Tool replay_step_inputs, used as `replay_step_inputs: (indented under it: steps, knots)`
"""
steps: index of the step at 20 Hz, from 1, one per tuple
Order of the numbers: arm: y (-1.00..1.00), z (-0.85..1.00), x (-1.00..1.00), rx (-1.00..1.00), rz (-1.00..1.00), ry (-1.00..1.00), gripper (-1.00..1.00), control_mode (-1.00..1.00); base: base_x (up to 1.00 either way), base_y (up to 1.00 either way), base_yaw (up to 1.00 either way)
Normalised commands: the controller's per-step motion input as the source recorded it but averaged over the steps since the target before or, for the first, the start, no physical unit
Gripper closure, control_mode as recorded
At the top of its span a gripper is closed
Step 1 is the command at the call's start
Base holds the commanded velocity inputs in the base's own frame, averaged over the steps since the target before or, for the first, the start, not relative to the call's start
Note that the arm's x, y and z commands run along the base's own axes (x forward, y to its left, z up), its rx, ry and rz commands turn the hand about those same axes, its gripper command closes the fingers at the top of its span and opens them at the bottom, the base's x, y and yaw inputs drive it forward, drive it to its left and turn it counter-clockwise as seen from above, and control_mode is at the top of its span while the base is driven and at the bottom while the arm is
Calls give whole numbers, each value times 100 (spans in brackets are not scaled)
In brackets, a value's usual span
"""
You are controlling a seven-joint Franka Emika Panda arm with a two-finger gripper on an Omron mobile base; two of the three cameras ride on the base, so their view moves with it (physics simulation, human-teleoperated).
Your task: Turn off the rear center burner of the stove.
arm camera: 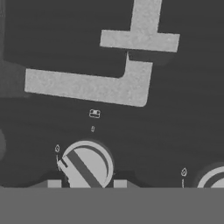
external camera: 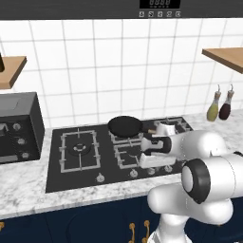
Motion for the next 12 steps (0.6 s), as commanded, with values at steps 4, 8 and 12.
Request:
replay_step_inputs:
  steps: [4,8,12]
  knots:
    - [0,-14,-3,0,-33,0,100,-100,0,0,0]
    - [2,-18,-1,0,-33,0,100,-100,0,0,0]
    - [3,-20,0,0,-33,0,100,-100,0,0,0]
